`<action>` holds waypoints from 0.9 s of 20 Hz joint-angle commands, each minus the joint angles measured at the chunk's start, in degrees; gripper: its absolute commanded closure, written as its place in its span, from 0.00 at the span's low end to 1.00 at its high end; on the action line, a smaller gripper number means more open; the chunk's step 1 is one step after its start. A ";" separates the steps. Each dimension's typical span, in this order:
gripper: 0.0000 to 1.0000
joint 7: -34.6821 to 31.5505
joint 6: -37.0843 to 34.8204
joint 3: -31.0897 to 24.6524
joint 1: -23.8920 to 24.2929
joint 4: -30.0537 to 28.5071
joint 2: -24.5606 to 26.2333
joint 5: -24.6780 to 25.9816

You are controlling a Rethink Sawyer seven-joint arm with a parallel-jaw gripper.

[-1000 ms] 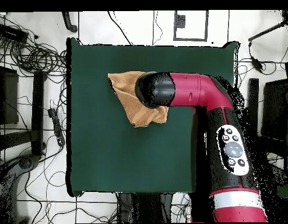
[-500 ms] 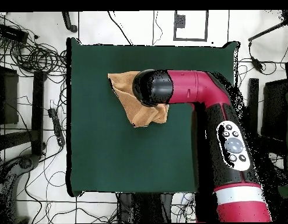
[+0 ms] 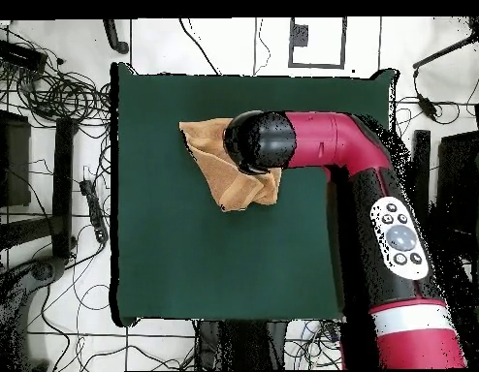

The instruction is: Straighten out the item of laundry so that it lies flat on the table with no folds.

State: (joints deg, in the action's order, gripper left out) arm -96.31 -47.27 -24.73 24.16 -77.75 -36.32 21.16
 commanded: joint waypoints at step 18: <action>0.00 27.95 -11.79 -10.37 -0.08 -3.44 4.23 10.49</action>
State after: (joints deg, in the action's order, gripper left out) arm -87.75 -52.94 -29.09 24.53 -77.75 -36.32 29.65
